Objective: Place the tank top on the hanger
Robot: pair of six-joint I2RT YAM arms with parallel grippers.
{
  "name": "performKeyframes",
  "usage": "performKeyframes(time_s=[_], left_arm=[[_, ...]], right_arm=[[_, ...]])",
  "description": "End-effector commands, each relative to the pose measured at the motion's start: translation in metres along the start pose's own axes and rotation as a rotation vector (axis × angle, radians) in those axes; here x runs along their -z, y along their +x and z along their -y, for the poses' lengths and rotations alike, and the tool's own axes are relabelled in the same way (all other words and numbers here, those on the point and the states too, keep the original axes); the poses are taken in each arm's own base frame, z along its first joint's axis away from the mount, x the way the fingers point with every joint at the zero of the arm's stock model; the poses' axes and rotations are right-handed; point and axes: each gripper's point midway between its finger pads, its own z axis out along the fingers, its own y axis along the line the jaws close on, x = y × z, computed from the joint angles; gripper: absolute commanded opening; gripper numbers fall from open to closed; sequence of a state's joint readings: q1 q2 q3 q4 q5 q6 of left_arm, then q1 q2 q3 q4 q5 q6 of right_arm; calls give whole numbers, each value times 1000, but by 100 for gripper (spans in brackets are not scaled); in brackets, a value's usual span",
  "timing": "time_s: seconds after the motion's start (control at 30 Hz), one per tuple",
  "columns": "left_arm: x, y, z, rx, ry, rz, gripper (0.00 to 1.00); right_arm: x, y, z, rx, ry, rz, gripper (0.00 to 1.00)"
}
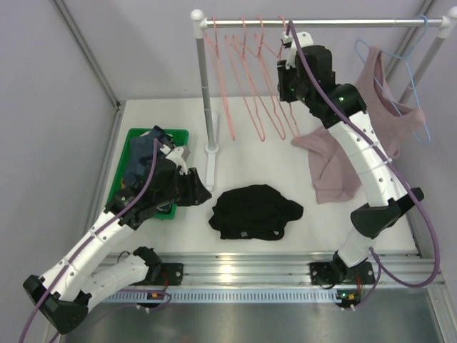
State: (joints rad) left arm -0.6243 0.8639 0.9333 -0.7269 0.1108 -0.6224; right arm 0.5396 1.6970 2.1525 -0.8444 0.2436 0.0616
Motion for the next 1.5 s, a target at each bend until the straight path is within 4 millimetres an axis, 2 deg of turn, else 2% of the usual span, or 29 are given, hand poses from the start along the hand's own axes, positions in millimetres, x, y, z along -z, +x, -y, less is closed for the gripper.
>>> performKeyframes(time_s=[0.0,0.07,0.2,0.23,0.27,0.4,0.67,0.93,1.13,1.17,1.23,1.4,1.43,1.47], left_arm=[[6,-4,2,9,12,26,47],[6,-3,2,12,11,25,47],[5,-3,1,16,8,24,47],[6,-3,1,18,9,25,47],[5,-3,2,18,10,26,47],[6,-4,2,22,12,31,47],[6,-1,1,28,12,26,46],[7,0,-1,24,10,30,46],[6,3,-2,18,11,22,47],[6,3,-1,15,15,23,48],[7,3,1,9,31,22,50],[7,2,9,0,79,28,53],[5,4,9,0,84,18,53],[4,5,9,4,84,14,52]], right_arm=[[2,-16,1,8,27,66,26],[2,-16,2,12,35,65,22],[2,-14,4,17,52,60,8],[0,-14,5,15,60,59,1],[1,-14,6,17,64,59,0],[7,-20,10,7,82,79,0],[33,-50,20,-10,100,175,0],[49,-64,25,-23,104,233,0],[56,-60,28,-27,112,228,0],[55,-55,28,-27,112,215,0],[63,-55,29,-40,106,227,0],[73,-38,32,-60,109,205,0],[83,-39,35,-67,108,218,0],[83,-29,35,-71,108,196,0]])
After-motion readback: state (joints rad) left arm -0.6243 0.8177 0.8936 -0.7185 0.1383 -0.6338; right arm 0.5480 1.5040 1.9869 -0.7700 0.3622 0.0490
